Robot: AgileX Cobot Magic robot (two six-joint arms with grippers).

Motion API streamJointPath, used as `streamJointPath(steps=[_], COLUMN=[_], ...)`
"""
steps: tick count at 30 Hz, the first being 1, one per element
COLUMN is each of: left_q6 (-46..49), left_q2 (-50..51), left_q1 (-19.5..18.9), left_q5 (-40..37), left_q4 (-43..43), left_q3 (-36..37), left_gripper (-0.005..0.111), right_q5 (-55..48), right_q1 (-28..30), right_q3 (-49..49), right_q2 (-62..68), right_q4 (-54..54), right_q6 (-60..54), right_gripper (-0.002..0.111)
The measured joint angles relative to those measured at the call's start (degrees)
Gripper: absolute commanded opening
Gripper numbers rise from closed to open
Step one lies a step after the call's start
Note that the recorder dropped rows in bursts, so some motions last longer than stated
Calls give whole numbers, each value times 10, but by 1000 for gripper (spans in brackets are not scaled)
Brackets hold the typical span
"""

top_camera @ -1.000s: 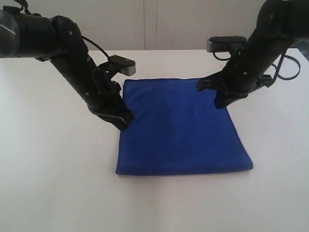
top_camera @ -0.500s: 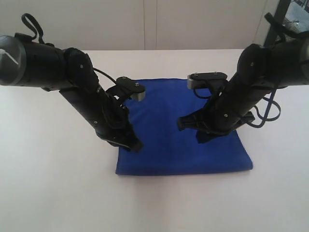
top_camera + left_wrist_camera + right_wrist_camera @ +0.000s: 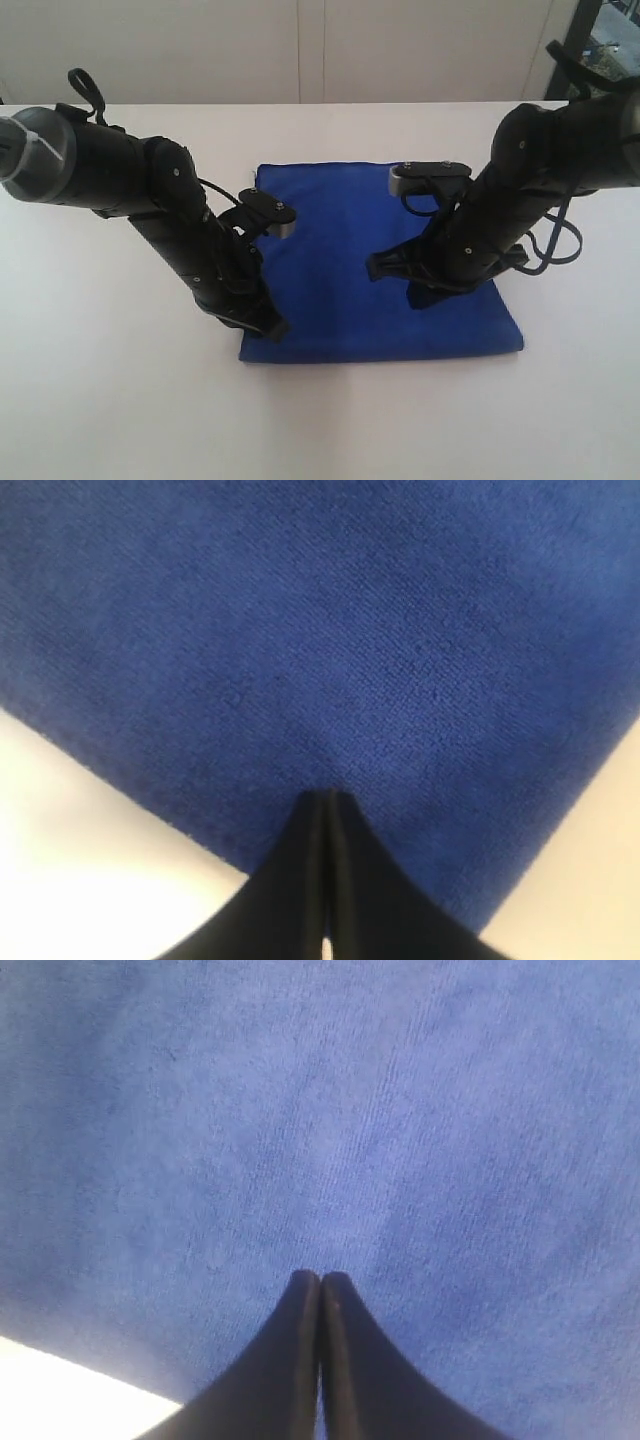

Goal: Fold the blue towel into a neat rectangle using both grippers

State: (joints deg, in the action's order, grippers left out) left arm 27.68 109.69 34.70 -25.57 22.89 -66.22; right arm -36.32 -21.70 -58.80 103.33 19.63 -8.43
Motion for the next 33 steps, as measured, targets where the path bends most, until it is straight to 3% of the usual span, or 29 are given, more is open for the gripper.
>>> streamJointPath(steps=[33], left_q6=[5], left_q2=[0], left_q1=[0], left_q5=[0], left_q4=[1], left_q3=[0], left_gripper=[0], right_q5=[-49], right_q1=[0], right_q3=[0], right_q2=[38], right_q4=[-96], right_q6=[12], right_gripper=[0])
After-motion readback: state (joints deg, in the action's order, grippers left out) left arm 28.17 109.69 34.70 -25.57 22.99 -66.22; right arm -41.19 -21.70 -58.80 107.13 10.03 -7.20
